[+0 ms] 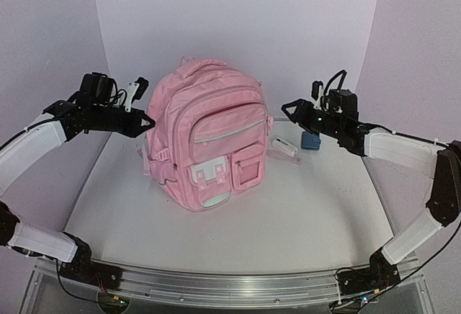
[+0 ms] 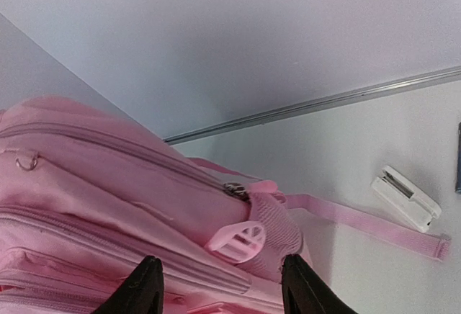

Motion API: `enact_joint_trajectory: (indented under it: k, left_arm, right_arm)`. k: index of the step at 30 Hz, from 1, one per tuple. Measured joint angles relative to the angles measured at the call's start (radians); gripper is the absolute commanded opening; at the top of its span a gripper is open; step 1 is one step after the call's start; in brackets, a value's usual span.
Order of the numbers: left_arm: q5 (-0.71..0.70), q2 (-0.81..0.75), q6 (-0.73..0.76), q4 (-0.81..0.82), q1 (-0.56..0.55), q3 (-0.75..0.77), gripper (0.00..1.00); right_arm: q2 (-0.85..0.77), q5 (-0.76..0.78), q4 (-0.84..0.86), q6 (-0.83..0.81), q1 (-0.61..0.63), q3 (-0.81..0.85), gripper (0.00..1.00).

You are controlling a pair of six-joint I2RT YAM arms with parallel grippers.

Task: Pack the student bag
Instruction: Unzip the student bag at the center of the board, then pick up the stationery from the center of the board.

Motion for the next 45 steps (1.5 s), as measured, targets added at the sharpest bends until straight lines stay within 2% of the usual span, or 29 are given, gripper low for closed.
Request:
enact_joint_trajectory:
  k: [7,11,12,16,18,21,25,29,34,40,45]
  left_arm:
    - [-0.002,0.026,0.001,-0.063,0.061,0.054,0.02]
    - [0.0,0.026,0.003,-0.079,0.061,0.062,0.11]
    - [0.001,0.026,0.004,-0.082,0.061,0.062,0.15]
    - [0.009,0.024,-0.002,-0.084,0.062,0.063,0.53]
    - [0.012,0.021,-0.01,-0.088,0.063,0.063,0.67]
    - [0.011,0.011,-0.029,-0.1,0.063,0.063,0.77]
    - [0.012,-0.027,-0.068,-0.135,0.064,0.067,0.84]
    - [0.042,-0.084,-0.123,-0.169,0.063,0.077,0.87]
    - [0.145,-0.128,-0.197,-0.21,0.063,0.112,0.81]
    - [0.317,-0.141,-0.237,-0.211,0.058,0.116,0.73]
    - [0.362,-0.138,-0.242,-0.21,-0.011,0.116,0.69]
  right_arm:
    - [0.044,0.035,-0.097,-0.205,-0.039,0.015,0.76]
    - [0.155,0.058,-0.171,-0.331,-0.039,0.071,0.79]
    - [0.186,0.066,-0.189,-0.361,-0.039,0.086,0.8]
    - [0.301,0.101,-0.271,-0.472,-0.045,0.151,0.8]
    - [0.35,0.108,-0.295,-0.505,-0.054,0.185,0.81]
    - [0.422,0.112,-0.327,-0.554,-0.076,0.241,0.81]
    - [0.512,0.114,-0.355,-0.607,-0.106,0.316,0.81]
    - [0.586,0.115,-0.376,-0.648,-0.124,0.376,0.8]
    - [0.673,0.115,-0.391,-0.686,-0.125,0.447,0.76]
    - [0.743,0.115,-0.416,-0.717,-0.125,0.523,0.66]
    - [0.776,0.105,-0.441,-0.74,-0.125,0.579,0.54]
